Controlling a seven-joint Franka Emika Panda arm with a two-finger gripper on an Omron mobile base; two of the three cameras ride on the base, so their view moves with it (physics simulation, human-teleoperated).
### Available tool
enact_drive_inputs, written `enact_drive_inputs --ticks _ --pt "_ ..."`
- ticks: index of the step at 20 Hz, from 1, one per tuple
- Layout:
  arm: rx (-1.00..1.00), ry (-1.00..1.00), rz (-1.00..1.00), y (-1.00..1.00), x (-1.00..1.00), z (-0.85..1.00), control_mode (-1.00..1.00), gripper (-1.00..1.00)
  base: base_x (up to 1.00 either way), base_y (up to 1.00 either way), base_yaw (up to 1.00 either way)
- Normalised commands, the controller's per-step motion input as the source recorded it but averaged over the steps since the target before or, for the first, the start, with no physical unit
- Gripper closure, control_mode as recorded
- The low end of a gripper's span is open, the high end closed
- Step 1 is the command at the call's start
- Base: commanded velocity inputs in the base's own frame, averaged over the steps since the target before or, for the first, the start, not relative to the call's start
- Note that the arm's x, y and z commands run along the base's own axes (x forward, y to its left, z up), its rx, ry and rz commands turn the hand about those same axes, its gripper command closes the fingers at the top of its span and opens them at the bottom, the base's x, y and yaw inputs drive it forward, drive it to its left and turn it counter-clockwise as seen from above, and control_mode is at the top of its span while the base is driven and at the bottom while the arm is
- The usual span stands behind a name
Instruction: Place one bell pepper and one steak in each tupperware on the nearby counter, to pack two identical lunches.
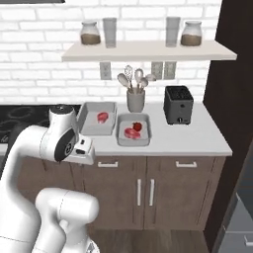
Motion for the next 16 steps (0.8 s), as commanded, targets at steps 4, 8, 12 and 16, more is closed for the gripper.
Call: enact_drive_inputs --ticks 4,8,12,16 --pt "0.00 0.00 0.00 0.00 0.00 0.00 1.00 -1.00 -0.32 0.00 -0.80" --pt "0.00 0.00 0.00 0.00 0.00 0.00 1.00 -1.00 0.00 0.00 -1.00" --pt "0.00 0.00 0.00 0.00 0.00 0.00 1.00 -1.00 0.00 0.00 -0.96" --pt "0.00 0.00 0.00 0.00 0.00 0.00 1.00 -1.00 0.06 -0.19 -0.89"
